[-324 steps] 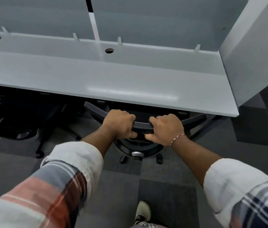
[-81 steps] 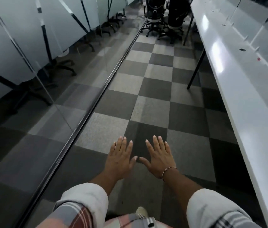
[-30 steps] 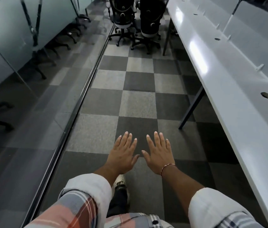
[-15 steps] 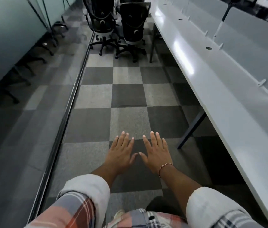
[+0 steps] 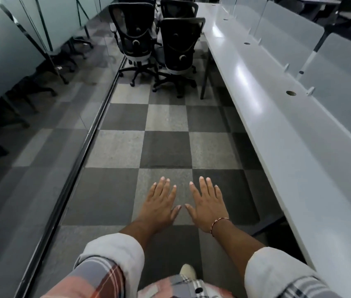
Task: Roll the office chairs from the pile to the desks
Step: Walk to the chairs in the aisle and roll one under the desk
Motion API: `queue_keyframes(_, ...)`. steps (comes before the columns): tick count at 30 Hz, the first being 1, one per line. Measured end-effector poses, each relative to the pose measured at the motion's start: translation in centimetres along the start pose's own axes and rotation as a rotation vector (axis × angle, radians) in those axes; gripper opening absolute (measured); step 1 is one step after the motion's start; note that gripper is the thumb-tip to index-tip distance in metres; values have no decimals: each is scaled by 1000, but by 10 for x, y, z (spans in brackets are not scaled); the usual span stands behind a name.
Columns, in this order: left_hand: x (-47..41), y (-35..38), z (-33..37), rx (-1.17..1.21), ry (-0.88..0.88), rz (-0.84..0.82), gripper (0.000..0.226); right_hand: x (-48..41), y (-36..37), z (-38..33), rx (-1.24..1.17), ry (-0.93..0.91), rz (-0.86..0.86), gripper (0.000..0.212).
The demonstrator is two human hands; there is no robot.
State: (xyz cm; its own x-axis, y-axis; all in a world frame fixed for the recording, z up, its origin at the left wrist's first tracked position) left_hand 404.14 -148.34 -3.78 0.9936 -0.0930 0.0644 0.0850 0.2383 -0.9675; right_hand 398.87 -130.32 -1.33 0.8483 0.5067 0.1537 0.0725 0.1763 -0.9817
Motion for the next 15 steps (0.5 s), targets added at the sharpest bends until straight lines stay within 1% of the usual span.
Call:
queue_keyframes(2,-36,-9,0,39,-29,-11,79,-39,-10,24,28,-16,1,71)
queue_keyframes(7,-117,-25,-17,12,-62,-54,74,-124,-24,63,10,-17,9,71)
queue_keyframes(10,-174,-29,-41,36,-47,-50,75,-178,-23,79,21,-22,5,71)
queue_keyframes(14,-255,-35,-80,11,8,-35,75,-261,-26,92,22,-4,13,72)
queue_keyframes(15,-275,-39,-93,10,15,-52,75,-283,-29,94,24,3,11,72)
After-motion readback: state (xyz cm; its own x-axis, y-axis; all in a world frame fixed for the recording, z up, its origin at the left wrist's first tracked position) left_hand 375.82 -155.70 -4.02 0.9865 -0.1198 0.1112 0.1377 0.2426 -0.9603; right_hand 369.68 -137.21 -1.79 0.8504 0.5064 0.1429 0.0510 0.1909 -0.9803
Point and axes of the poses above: each hand's wrist, its own x-axis away from the middle knuckle, its own y-axis out of the palm, z = x × y, the point moved 1 cm from there along -x, towards the middle knuckle, and after that the axes turned 11 degrees about x, right-handed, at the moved point
